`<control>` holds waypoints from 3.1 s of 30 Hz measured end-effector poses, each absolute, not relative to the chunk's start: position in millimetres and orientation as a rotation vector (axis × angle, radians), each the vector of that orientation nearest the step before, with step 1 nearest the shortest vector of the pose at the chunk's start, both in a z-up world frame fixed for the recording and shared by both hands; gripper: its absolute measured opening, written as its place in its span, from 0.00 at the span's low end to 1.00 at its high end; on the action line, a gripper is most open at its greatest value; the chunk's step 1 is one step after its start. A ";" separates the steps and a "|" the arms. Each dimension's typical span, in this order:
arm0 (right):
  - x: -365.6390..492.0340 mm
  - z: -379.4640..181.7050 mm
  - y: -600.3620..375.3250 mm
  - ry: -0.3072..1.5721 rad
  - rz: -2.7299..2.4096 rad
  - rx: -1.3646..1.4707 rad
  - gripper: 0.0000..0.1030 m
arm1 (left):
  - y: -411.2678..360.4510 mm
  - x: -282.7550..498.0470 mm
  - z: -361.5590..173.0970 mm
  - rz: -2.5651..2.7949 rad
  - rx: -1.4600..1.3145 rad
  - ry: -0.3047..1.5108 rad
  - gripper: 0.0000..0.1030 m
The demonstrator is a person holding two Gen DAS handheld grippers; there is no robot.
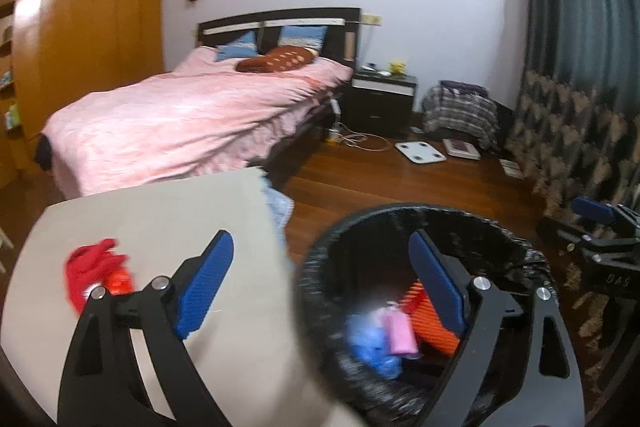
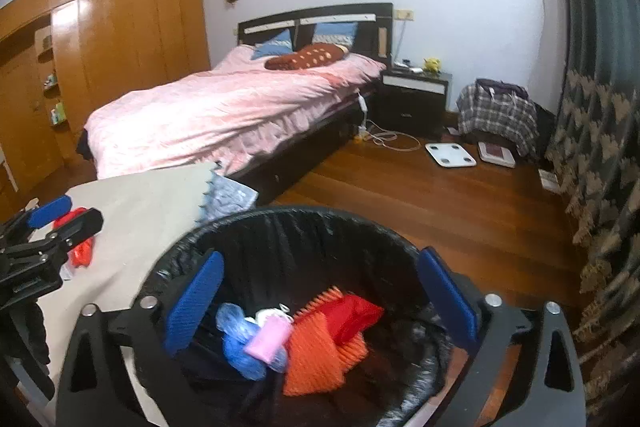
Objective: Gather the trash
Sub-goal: 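Move both open tools back to the red glove and white box on the table, then close the left tool on the red glove and lift it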
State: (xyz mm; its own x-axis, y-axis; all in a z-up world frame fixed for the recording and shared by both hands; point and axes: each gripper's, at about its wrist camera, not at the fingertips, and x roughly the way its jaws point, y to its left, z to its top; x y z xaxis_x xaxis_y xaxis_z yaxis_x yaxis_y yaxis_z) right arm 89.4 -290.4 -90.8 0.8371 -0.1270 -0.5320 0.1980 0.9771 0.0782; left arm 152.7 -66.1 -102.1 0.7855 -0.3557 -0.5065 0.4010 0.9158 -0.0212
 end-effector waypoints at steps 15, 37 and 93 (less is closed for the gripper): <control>137.5 -88.4 -174.4 0.564 0.069 0.094 0.94 | 61.2 152.9 -96.9 -0.107 0.039 0.537 0.89; 204.4 -127.3 -89.4 0.620 0.185 0.030 0.94 | 150.1 189.7 -145.3 0.042 -0.011 0.634 0.88; 224.2 -144.8 45.4 0.641 0.374 -0.032 0.89 | 251.1 175.9 -145.7 0.144 -0.117 0.624 0.11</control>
